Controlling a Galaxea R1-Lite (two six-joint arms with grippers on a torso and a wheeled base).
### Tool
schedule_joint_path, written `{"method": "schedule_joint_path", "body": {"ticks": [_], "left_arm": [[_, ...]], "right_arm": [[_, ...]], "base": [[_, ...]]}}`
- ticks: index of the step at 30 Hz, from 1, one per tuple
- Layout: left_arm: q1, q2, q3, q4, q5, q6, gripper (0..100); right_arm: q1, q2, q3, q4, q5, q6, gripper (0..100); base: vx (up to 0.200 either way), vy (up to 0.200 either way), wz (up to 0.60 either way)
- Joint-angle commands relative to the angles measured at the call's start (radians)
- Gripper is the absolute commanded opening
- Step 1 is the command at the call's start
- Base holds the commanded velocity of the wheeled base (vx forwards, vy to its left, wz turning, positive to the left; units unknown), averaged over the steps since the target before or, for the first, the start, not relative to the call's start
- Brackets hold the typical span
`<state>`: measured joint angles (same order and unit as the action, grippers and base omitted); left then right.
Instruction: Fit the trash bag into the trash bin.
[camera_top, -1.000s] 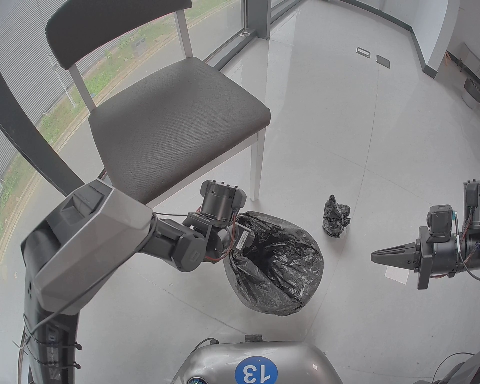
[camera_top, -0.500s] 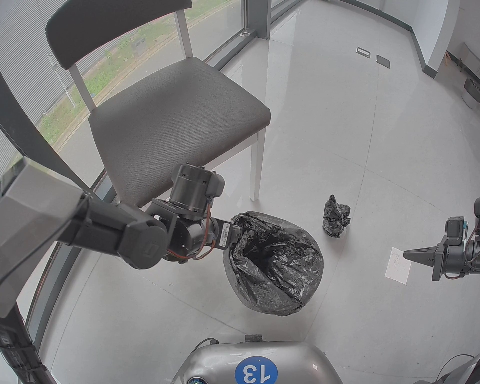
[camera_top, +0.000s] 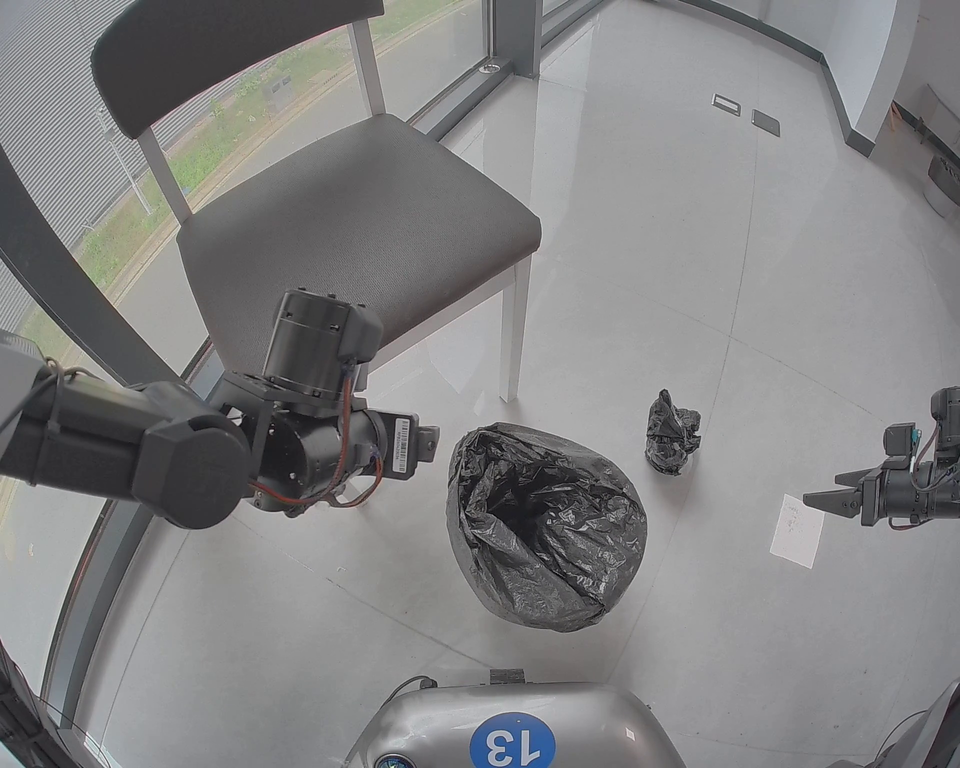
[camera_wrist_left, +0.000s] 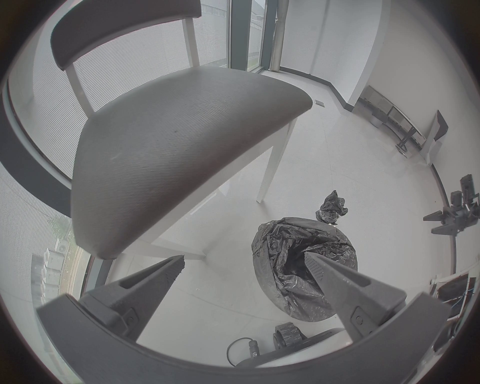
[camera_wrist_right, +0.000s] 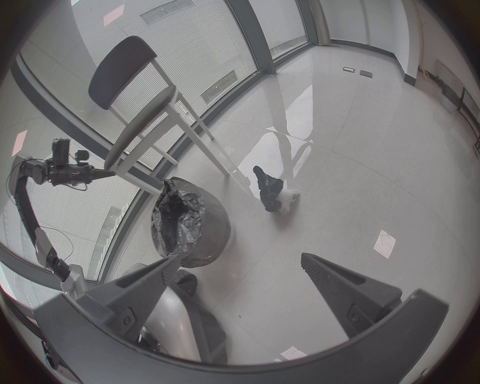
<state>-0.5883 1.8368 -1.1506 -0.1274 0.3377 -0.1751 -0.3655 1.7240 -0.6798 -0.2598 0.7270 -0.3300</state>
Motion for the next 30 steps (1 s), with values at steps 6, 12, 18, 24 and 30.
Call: {"method": "schedule_joint_path", "body": {"ticks": [6, 12, 18, 24, 30], "left_arm": [[0.030, -0.073, 0.054, -0.004, -0.006, 0.000, 100], [0.044, -0.065, 0.054, -0.029, -0.006, -0.001, 100], [0.051, -0.071, 0.058, -0.037, -0.006, -0.001, 100], [0.048, -0.053, 0.071, -0.106, -0.035, -0.014, 100], [0.033, -0.064, 0.094, -0.159, -0.080, -0.040, 100]], "right_arm": [[-0.033, 0.189, -0.133, -0.004, -0.017, 0.000, 100], [-0.033, 0.312, -0.267, -0.006, -0.035, -0.001, 100], [0.011, 0.387, -0.406, -0.006, -0.058, 0.006, 100], [0.051, 0.399, -0.434, -0.006, -0.063, 0.029, 100], [0.060, 0.407, -0.423, -0.007, -0.064, 0.032, 100]], "base": [[0.000, 0.000, 0.00], [0.000, 0.000, 0.00], [0.000, 0.000, 0.00], [0.000, 0.000, 0.00], [0.000, 0.000, 0.00]]}}
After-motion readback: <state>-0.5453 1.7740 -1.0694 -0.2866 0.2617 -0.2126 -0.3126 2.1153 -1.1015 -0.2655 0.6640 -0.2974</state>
